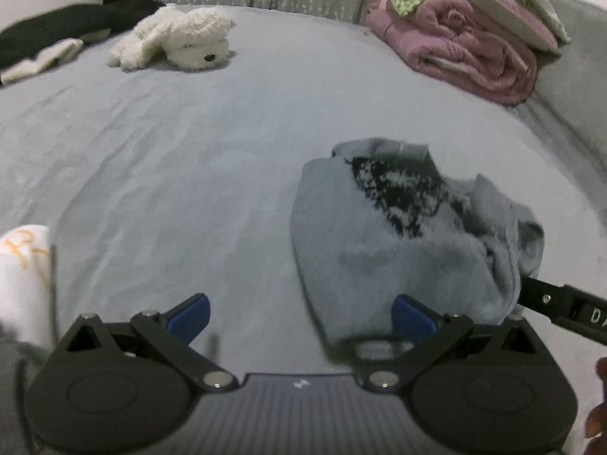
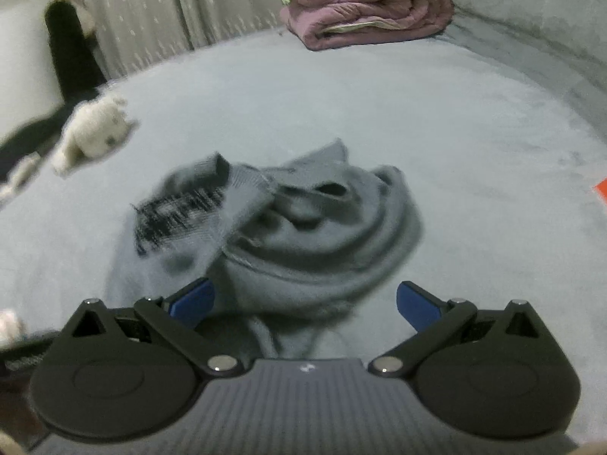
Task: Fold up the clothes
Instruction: 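Lower the right gripper onto the sweater and close on its edge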
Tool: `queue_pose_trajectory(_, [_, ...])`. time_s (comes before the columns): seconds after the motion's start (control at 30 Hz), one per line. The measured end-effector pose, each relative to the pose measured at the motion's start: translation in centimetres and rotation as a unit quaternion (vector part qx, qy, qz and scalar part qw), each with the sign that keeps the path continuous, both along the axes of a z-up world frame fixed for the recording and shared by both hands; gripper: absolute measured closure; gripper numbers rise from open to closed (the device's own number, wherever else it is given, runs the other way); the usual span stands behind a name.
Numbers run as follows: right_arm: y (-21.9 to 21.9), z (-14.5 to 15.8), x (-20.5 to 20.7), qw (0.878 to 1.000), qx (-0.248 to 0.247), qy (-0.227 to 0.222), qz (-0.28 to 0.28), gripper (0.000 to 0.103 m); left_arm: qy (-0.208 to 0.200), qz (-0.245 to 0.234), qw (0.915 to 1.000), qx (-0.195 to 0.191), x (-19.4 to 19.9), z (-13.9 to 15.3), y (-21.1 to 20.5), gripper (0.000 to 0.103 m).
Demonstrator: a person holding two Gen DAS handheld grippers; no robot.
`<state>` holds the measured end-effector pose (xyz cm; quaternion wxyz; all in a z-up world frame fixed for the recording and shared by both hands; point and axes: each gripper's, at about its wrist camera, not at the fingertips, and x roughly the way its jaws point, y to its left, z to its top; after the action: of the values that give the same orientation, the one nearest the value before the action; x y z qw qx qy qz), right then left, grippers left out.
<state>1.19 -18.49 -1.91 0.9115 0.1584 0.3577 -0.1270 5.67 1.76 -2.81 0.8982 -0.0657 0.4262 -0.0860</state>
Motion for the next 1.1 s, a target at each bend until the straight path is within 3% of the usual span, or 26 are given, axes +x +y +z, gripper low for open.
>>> queue_pose_trajectory(0.2, [-0.4, -0.6, 2.2, 0.999, 0.046, -0.018, 0.002, 0.0, 0.003, -0.018, 0.9998, 0.008, 1.8, -1.8, -0.7, 0.0])
queue_pose_trajectory(0.37, [-1.1, -2.5, 3.8, 0.997, 0.081, 0.009, -0.007, 0.0, -0.01, -0.028, 0.9995, 0.01, 1.7, -2.4, -0.7, 0.0])
queue_pose_trajectory(0.77, [-0.7, -3.7, 2.9, 0.998, 0.055, -0.003, -0.004, 0.0, -0.044, -0.049, 0.9978, 0.013, 1.1, -3.5, -0.5, 0.0])
queue_pose_trajectory(1.1, [-1.1, -2.9, 1.2, 0.996, 0.087, 0.025, -0.012, 0.001, -0.013, -0.048, 0.9987, 0.006, 0.9, -2.7, 0.0, 0.0])
